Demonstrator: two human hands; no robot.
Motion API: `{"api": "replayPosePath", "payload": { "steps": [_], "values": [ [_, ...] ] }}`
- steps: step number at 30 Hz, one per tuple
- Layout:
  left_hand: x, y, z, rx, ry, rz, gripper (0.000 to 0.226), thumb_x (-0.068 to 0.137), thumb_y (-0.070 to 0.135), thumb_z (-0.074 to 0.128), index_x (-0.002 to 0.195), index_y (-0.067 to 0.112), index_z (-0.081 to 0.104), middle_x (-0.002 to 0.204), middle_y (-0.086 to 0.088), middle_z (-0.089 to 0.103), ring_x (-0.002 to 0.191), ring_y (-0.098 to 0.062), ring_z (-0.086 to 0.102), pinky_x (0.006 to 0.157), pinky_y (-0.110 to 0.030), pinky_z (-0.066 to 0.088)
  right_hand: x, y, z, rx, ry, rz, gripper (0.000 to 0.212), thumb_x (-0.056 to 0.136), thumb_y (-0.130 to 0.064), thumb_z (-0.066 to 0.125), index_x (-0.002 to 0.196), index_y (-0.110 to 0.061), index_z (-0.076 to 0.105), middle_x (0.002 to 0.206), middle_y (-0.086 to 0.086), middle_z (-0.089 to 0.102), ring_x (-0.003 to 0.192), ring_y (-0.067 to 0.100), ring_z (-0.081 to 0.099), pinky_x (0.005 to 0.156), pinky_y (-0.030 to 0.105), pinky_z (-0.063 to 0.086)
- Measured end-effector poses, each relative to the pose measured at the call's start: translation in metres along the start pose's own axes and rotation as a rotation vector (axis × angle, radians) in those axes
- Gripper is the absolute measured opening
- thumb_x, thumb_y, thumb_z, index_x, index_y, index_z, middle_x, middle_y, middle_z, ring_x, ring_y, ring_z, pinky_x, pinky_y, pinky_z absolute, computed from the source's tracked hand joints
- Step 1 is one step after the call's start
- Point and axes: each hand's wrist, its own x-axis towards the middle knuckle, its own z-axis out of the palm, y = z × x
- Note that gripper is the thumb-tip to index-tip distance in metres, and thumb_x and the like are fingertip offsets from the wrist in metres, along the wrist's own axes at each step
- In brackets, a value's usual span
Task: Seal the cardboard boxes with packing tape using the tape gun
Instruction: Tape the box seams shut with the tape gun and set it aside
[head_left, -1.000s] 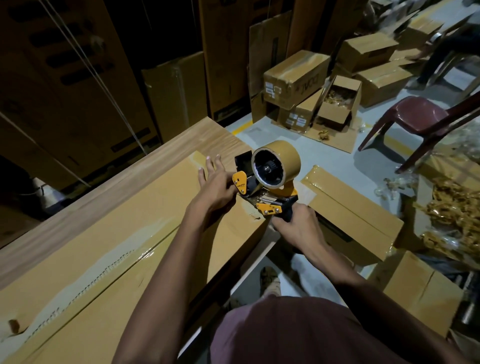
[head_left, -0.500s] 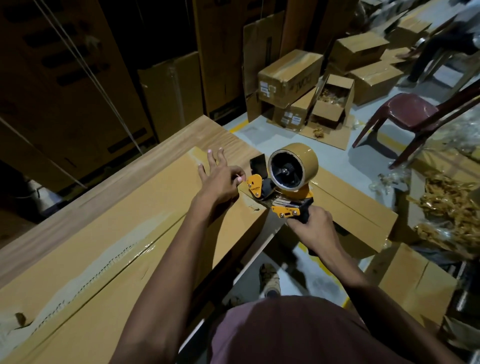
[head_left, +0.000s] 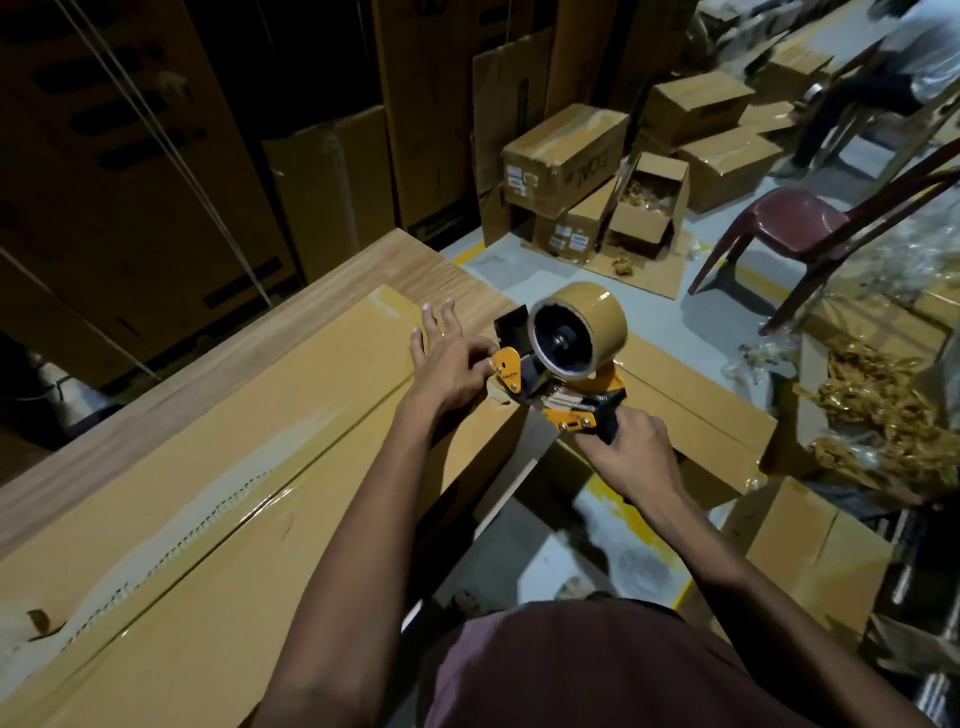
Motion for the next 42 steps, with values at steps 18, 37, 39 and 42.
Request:
{"api": "replayPosePath", "payload": {
  "steps": [18,37,39,42],
  "values": [
    [-0.022,0.038,0.029,0.002,-0.013,-0.127,0.028,0.099,0.033,0.060,0.126,0.039,0.066,0.169,-0.011,-0.013,0.151,-0.037,-0.024,0.122,-0.055,-0.010,-0.004,0.064,-0.003,0.274,-0.166,-0.002,0.035,0.084,-0.031,0.074,0.085,0.002,0.062,0.071,0.018,0.068,0.063,0.037,0.062,0.054,0.042,0.051],
    [-0.043,0.077,0.049,0.162,-0.045,-0.166,0.041,0.097,0.047,0.060,0.136,0.036,0.060,0.170,-0.007,0.002,0.154,-0.039,-0.010,0.116,-0.068,-0.008,-0.019,0.122,-0.018,0.731,-0.347,0.124,0.005,0.089,-0.003,0.064,0.087,-0.005,0.059,0.062,0.011,0.066,0.046,0.020,0.052,0.044,0.028,0.044],
    [-0.038,0.082,0.047,0.209,-0.114,-0.210,0.039,0.098,0.045,0.059,0.136,0.037,0.060,0.170,-0.008,-0.004,0.153,-0.040,-0.012,0.116,-0.070,-0.006,-0.015,0.125,-0.017,0.739,-0.373,0.131,0.006,0.090,-0.005,0.066,0.091,-0.002,0.061,0.063,0.013,0.065,0.046,0.021,0.052,0.045,0.029,0.044],
    [-0.028,0.095,0.038,0.281,-0.254,-0.281,0.039,0.100,0.042,0.058,0.139,0.037,0.058,0.169,-0.010,-0.013,0.151,-0.046,-0.013,0.118,-0.071,0.001,-0.013,0.131,-0.011,0.745,-0.393,0.139,0.021,0.092,-0.014,0.069,0.099,0.005,0.062,0.064,0.013,0.066,0.048,0.022,0.054,0.046,0.030,0.044]
  ]
}}
